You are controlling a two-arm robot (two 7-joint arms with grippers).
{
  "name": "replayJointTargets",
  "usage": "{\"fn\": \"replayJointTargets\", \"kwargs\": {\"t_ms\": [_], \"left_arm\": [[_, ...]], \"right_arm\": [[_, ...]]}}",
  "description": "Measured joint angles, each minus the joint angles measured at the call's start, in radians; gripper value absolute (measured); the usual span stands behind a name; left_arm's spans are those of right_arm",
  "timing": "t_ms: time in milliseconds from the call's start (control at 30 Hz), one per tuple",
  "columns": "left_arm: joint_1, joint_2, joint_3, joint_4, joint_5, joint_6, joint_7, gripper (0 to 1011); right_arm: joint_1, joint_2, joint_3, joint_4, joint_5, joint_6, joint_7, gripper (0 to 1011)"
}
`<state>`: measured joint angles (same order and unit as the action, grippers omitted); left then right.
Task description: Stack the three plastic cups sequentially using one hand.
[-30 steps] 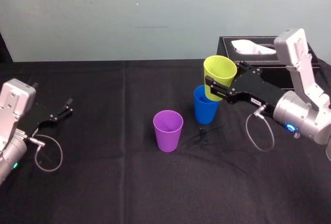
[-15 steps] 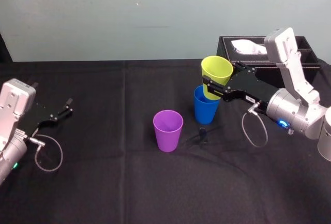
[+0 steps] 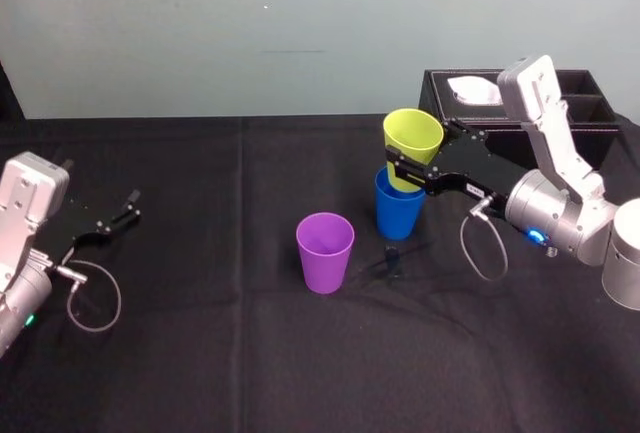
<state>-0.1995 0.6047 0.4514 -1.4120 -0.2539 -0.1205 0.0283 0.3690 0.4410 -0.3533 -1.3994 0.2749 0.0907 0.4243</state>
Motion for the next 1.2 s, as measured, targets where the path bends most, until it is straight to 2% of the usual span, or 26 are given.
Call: {"fn": "replayJointTargets", "kwargs": {"t_ms": [1200], "left_arm": [[0.000,0.000,0.000,0.000,0.000,0.000,0.000,1010]], "right_arm": [[0.012,-0.020,-0.009,0.061,-0.008,-0.013,0.024,743]]}}
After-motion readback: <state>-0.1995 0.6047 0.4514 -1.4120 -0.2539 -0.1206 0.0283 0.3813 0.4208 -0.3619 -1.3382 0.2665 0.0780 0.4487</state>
